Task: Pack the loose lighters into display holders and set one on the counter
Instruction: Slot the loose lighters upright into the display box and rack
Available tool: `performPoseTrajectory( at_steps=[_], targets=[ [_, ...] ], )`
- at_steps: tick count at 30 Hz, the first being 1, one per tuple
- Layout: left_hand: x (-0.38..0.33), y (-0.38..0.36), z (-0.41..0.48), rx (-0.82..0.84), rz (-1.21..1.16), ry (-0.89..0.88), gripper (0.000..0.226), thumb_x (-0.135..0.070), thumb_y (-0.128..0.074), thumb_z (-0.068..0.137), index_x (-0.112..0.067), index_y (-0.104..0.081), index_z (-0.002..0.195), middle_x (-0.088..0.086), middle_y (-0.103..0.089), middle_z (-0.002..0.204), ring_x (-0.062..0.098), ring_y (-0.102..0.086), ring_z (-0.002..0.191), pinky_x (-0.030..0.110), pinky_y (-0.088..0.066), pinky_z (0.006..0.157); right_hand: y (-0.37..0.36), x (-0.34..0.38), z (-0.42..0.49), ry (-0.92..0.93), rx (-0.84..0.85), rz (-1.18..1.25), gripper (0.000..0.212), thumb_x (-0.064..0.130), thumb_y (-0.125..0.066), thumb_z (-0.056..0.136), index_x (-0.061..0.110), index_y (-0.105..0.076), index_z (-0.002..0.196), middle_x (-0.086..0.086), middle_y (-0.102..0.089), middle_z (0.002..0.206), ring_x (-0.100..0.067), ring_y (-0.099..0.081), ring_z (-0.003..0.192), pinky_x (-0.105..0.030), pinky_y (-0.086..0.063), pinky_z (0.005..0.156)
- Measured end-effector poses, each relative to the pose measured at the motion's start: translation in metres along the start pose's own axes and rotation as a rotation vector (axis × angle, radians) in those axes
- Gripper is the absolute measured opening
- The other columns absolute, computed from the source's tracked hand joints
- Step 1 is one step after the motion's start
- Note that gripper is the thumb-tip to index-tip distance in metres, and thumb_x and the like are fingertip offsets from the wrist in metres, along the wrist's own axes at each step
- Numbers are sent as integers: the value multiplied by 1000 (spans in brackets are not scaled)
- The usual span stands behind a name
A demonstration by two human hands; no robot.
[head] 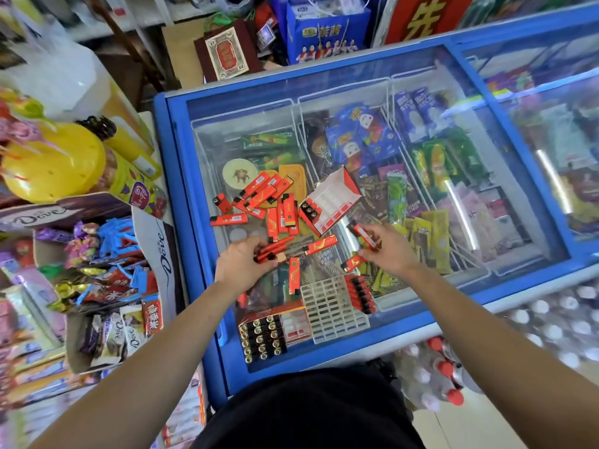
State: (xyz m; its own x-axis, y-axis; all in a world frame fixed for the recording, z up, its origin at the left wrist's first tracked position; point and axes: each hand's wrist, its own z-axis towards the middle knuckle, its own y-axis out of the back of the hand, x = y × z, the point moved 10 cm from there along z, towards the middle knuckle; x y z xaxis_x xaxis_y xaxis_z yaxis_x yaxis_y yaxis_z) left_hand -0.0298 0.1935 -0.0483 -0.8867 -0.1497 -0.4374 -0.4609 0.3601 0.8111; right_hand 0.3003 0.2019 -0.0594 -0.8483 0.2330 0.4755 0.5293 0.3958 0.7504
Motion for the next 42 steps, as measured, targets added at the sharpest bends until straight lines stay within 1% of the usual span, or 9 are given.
performPoseTrajectory(
  at_steps=[4,9,13,15,21,24,30,35,42],
  targets=[
    [-1,0,2,11,-1,18,34,-51,-75,86,-33,-67,114,-9,-71,93,14,-66,84,33,-57,68,-11,8,-3,96,143,-124,86,28,-87,75,34,-44,149,-2,-46,131,-20,-45,125,-40,-35,115],
    [1,2,0,4,-128,40,31,-53,-76,84,-36,-70,110,-14,-70,85,9,-68,70,34,-60,64,-17,17,-3,197,127,-385,58,39,-82,78,31,-53,129,4,-45,139,-25,-37,131,-48,-52,99],
    [-7,12,-7,-26,-327,33,33,-48,-79,84,-34,-71,112,-10,-71,89,5,-68,74,22,-52,62,-13,13,-4,209,104,-390,58,40,-77,84,23,-54,134,3,-51,140,-27,-41,129,-44,-49,102],
    [-11,15,-13,-27,-403,35,27,-43,-81,84,-37,-71,108,-11,-71,88,2,-65,69,21,-53,62,-8,5,-4,148,61,-316,56,36,-78,84,19,-56,133,1,-58,132,-25,-49,124,-39,-46,100],
    [-6,11,-28,-35,-648,93,24,-35,-82,84,-27,-78,107,-13,-75,78,3,-68,65,28,-61,67,0,-16,-8,-56,-11,209,47,25,-86,79,13,-63,118,-4,-71,105,-21,-67,89,-23,-49,65],
    [-2,8,-31,-43,-740,127,27,-36,-82,83,-30,-78,109,-8,-77,90,13,-74,83,39,-63,82,-5,-17,-12,-96,1,465,35,30,-83,82,19,-67,112,-8,-74,96,-28,-72,84,-39,-59,70],
    [-8,12,-44,-53,-821,145,24,-34,-81,84,-30,-77,108,-4,-77,89,20,-74,84,44,-62,84,-6,10,-19,-134,33,1039,20,10,-70,92,12,-70,112,-2,-70,91,-22,-61,87,-36,-50,77],
    [-5,13,-58,-69,-851,152,24,-34,-82,84,-33,-77,107,-1,-77,91,30,-73,90,49,-62,85,8,51,-31,-90,63,1099,14,2,-71,89,11,-68,99,-1,-74,88,-16,-67,81,-30,-50,76],
    [14,15,-87,-141,-923,203,30,-34,-81,83,-28,-77,113,2,-78,92,34,-73,90,53,-61,84,-14,103,-81,12,212,1009,36,-5,-69,88,11,-62,120,-8,-75,103,-20,-73,88,-27,-57,70]
  ],
)
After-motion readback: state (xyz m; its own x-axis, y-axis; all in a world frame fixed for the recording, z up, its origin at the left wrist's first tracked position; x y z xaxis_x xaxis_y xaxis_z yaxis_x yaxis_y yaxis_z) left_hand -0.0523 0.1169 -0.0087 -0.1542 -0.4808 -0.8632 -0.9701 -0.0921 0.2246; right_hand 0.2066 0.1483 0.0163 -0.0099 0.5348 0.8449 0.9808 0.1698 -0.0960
